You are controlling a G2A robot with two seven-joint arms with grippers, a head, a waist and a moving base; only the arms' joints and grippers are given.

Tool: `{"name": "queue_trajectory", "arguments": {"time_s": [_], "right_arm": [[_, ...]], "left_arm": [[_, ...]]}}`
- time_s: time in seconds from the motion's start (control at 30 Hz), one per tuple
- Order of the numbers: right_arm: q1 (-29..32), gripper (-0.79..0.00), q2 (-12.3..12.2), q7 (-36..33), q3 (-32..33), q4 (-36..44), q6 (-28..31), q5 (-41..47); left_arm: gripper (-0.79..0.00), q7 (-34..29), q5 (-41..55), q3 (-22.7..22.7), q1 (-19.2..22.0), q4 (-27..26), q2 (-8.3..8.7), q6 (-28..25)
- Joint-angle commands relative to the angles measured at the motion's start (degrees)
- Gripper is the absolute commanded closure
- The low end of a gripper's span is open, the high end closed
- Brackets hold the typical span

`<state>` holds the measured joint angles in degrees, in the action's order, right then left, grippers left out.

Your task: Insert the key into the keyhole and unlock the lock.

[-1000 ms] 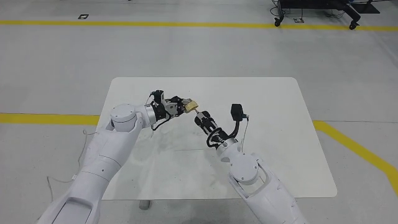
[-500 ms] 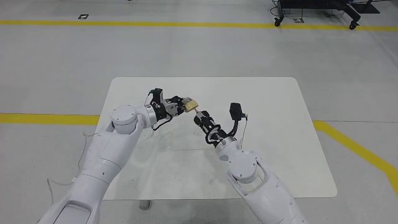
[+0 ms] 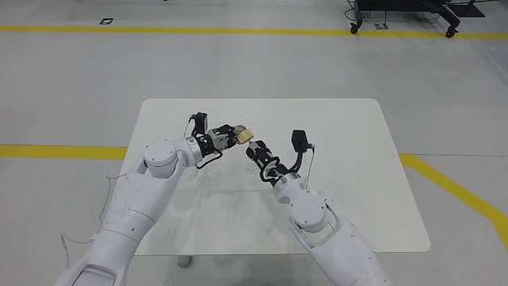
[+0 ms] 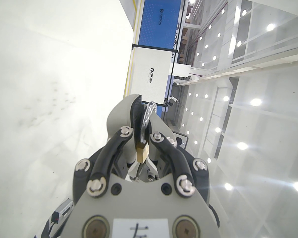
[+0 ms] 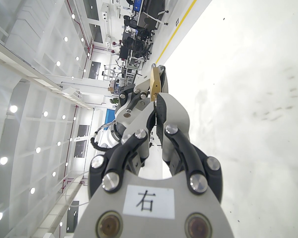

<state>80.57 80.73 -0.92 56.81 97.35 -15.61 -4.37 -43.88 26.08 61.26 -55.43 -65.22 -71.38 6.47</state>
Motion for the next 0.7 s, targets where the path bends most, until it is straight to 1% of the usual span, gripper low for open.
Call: {"name": "queue_trajectory", "arguments": {"time_s": [0.0,0.23,0.27,0.3,0.33,0.4,0.67], "right_arm": [[-0.4,0.0,0.1,0.0,0.0,-0.4,-0.1,0.0],[-1.5,0.0,0.5,-0.4,0.5,-2.0,-0.1,1.7],[-1.6,-0.166,0.5,-0.8,0.4,-2.1,0.3,1.8],[-1.6,-0.496,0.5,-1.2,0.5,-2.1,0.8,1.6],[-1.6,-0.785,0.4,-1.7,0.5,-2.1,1.6,1.3],[-1.4,-0.785,0.2,-1.4,0.5,-2.1,2.4,-1.3],[-1.4,-0.785,0.2,-1.4,0.5,-2.1,2.4,-1.3]], "left_arm": [[0.0,-0.3,0.0,0.0,-0.1,-0.1,0.01,0.1],[0.0,-2.2,1.3,0.2,0.3,0.6,-0.05,1.3],[0.0,-2.3,1.3,0.2,0.4,0.7,-0.06,1.3],[0.0,-2.4,1.5,0.3,0.4,0.8,-0.07,1.3],[0.0,-2.4,1.5,0.3,0.5,0.9,-0.07,1.3],[0.0,-2.5,2.0,0.6,0.5,1.1,-0.09,1.2],[0.0,-3.1,3.7,1.2,0.8,2.0,-0.13,2.0]]}}
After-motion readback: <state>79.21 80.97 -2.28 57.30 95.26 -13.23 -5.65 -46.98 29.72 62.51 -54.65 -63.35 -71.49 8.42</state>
